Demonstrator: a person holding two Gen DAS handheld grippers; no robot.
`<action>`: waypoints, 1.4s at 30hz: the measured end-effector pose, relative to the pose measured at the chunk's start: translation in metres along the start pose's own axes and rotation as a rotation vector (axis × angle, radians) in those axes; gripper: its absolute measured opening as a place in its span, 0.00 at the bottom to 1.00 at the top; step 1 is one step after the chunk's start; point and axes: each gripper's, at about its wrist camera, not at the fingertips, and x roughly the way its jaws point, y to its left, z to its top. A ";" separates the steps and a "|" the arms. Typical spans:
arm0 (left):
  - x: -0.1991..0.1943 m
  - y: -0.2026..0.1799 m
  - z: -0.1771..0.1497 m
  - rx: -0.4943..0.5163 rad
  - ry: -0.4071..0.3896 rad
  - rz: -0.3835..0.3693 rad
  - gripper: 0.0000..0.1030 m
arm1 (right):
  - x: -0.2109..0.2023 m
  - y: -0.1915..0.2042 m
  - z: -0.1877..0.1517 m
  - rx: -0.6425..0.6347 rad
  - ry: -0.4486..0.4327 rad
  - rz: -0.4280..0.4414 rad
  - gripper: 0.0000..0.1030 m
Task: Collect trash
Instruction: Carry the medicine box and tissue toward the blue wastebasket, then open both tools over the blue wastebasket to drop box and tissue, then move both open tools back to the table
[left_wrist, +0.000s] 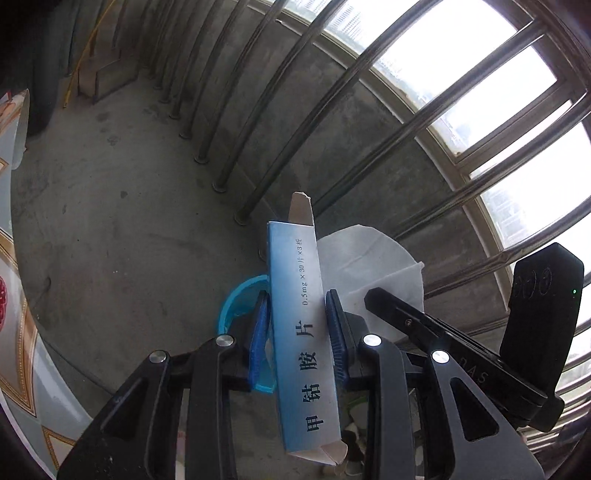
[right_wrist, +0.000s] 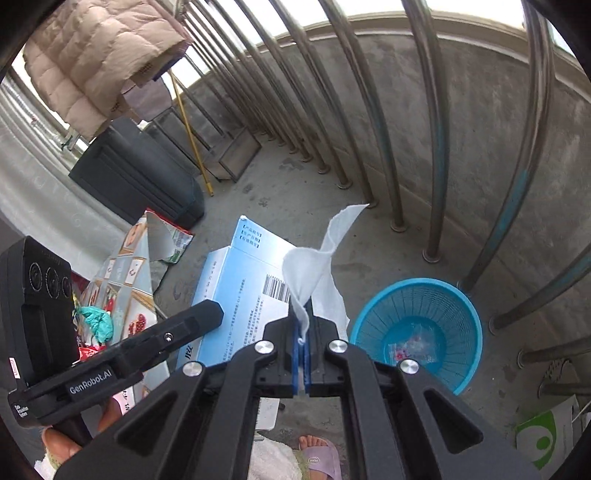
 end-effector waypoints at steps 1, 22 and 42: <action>0.014 -0.001 -0.002 -0.001 0.024 -0.007 0.28 | 0.006 -0.012 -0.002 0.019 0.008 -0.010 0.01; 0.115 -0.016 -0.022 0.106 0.198 0.083 0.47 | 0.095 -0.163 -0.036 0.317 0.169 -0.181 0.55; -0.158 -0.013 -0.052 0.256 -0.323 0.240 0.54 | -0.049 0.070 0.016 -0.125 -0.087 0.094 0.58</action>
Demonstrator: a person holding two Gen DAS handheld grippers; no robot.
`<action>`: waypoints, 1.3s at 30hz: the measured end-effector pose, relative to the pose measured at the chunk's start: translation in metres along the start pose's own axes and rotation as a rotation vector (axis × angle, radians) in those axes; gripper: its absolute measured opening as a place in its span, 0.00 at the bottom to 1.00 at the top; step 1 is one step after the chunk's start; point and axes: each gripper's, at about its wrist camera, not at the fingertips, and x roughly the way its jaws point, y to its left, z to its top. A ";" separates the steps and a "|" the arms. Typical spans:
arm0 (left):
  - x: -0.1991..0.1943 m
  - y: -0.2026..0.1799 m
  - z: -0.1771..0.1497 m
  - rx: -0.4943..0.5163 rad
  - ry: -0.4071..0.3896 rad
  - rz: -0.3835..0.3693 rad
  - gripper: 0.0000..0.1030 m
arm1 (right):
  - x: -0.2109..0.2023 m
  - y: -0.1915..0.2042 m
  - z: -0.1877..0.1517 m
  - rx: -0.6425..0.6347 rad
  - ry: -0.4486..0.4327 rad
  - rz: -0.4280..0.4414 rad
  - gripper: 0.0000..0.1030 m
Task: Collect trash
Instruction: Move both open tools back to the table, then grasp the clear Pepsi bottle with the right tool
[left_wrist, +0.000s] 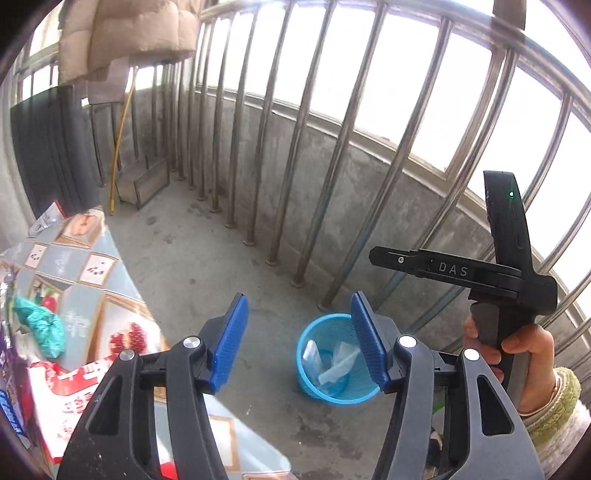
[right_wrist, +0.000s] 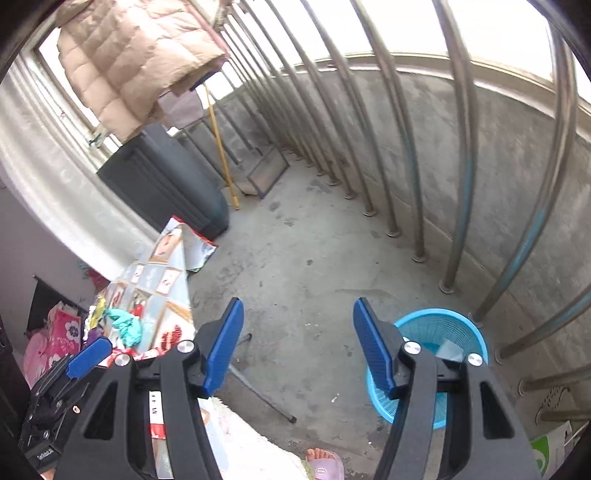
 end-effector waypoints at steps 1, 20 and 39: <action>-0.013 0.010 0.000 -0.020 -0.014 0.015 0.54 | -0.004 0.016 0.002 -0.022 -0.004 0.030 0.58; -0.211 0.203 -0.091 -0.453 -0.234 0.436 0.52 | 0.011 0.290 -0.044 -0.302 0.079 0.520 0.58; -0.236 0.315 -0.199 -0.744 -0.163 0.443 0.21 | 0.162 0.468 -0.171 -0.404 0.530 0.557 0.51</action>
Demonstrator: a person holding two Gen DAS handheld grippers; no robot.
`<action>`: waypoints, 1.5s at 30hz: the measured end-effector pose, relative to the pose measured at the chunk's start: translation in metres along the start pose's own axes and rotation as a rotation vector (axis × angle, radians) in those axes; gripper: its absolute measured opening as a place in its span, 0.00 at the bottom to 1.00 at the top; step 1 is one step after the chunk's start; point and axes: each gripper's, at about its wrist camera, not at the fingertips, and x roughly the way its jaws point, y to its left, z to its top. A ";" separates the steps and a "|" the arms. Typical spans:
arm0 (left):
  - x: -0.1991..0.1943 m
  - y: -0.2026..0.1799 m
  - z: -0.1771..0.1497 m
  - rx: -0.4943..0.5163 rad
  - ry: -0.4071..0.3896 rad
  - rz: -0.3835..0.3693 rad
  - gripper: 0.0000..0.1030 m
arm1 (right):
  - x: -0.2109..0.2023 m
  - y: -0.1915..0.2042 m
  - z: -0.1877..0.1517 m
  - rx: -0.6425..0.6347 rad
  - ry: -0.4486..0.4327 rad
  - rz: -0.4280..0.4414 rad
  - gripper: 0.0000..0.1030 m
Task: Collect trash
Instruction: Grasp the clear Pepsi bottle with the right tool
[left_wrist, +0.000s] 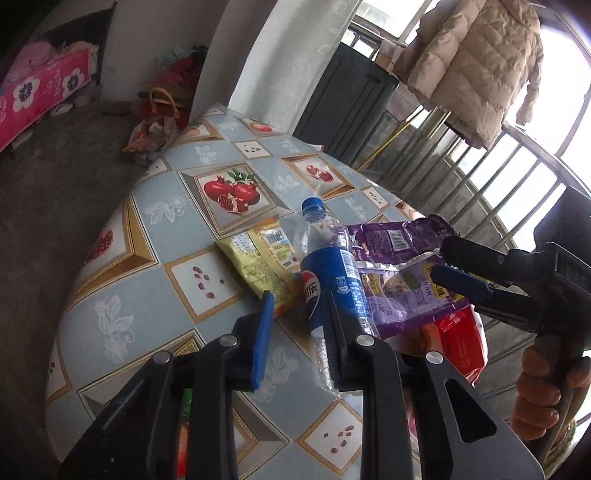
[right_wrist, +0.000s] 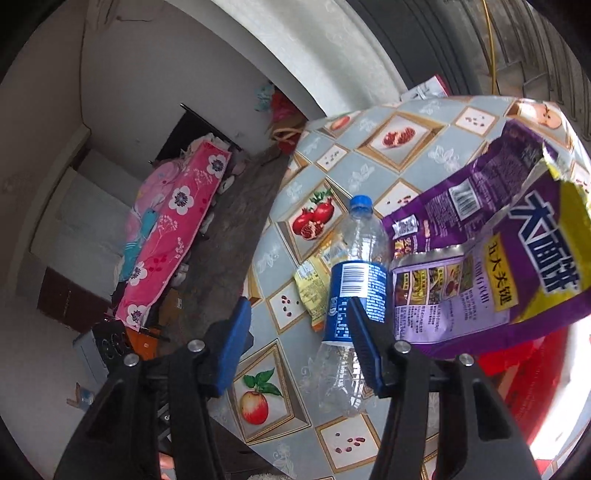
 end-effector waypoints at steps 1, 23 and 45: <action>0.007 0.003 0.000 -0.008 0.017 -0.010 0.20 | 0.011 -0.004 0.002 0.019 0.020 -0.017 0.51; 0.075 0.008 0.005 -0.044 0.138 -0.058 0.11 | 0.089 -0.047 0.015 0.149 0.210 -0.114 0.52; 0.084 0.014 0.005 -0.103 0.168 -0.059 0.09 | 0.104 -0.051 0.019 0.198 0.208 -0.083 0.57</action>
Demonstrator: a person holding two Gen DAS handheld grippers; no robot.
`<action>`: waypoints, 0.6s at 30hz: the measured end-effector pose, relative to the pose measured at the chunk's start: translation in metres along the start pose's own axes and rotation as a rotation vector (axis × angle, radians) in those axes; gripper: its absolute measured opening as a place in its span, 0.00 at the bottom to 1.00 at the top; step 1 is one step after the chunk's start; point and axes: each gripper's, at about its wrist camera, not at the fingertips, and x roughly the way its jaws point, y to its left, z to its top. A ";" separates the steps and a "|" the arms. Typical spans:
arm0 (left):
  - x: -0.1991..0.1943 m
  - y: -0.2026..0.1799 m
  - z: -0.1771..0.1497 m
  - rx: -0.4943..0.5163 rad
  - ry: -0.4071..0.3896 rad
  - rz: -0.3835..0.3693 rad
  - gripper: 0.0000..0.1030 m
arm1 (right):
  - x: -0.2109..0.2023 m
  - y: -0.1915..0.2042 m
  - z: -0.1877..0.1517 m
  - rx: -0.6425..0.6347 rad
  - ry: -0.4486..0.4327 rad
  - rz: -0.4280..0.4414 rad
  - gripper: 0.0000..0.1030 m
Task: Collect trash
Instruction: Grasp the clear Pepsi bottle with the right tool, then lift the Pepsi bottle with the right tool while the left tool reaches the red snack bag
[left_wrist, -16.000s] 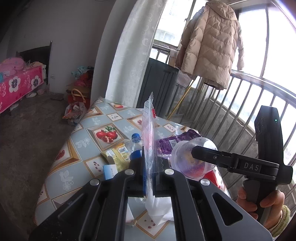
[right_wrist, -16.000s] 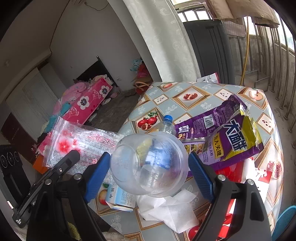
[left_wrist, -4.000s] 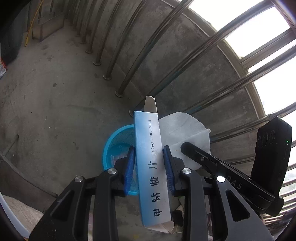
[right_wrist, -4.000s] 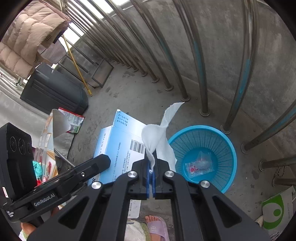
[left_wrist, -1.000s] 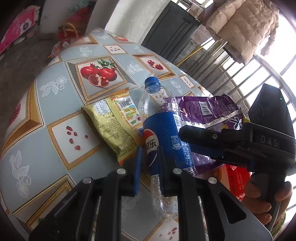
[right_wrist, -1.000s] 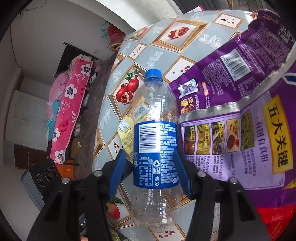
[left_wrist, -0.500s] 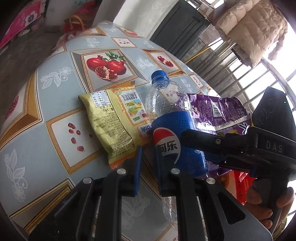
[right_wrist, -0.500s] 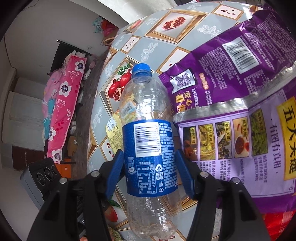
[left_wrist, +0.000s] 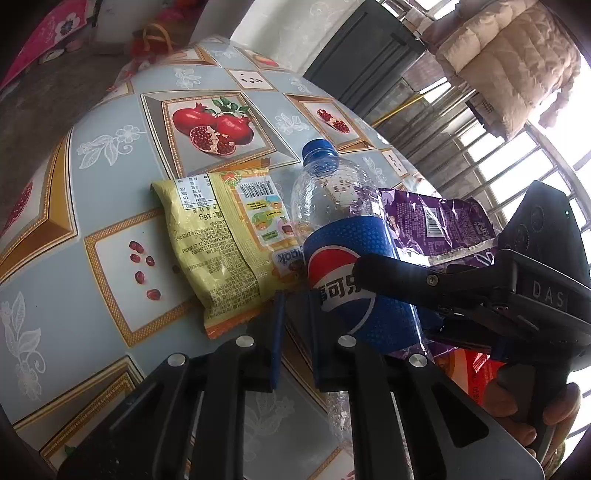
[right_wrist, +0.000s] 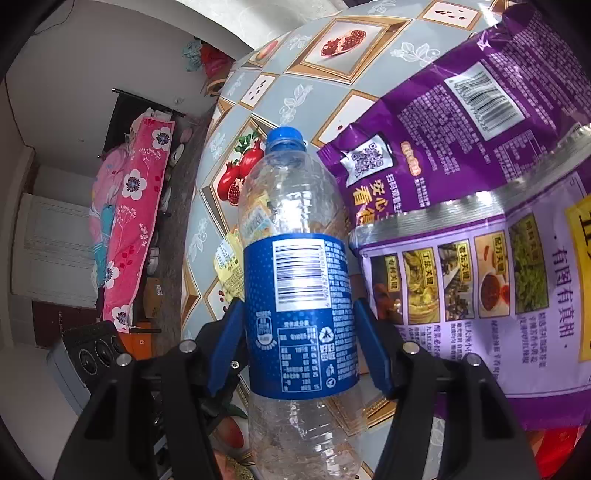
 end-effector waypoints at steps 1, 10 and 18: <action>-0.002 -0.001 0.000 0.003 -0.003 -0.003 0.09 | -0.002 0.000 -0.001 0.002 -0.004 0.005 0.57; -0.025 -0.014 -0.001 0.023 -0.047 -0.016 0.09 | -0.025 0.008 -0.010 -0.013 -0.037 0.062 0.56; -0.057 -0.035 0.001 0.060 -0.124 -0.035 0.09 | -0.064 0.025 -0.019 -0.054 -0.096 0.134 0.55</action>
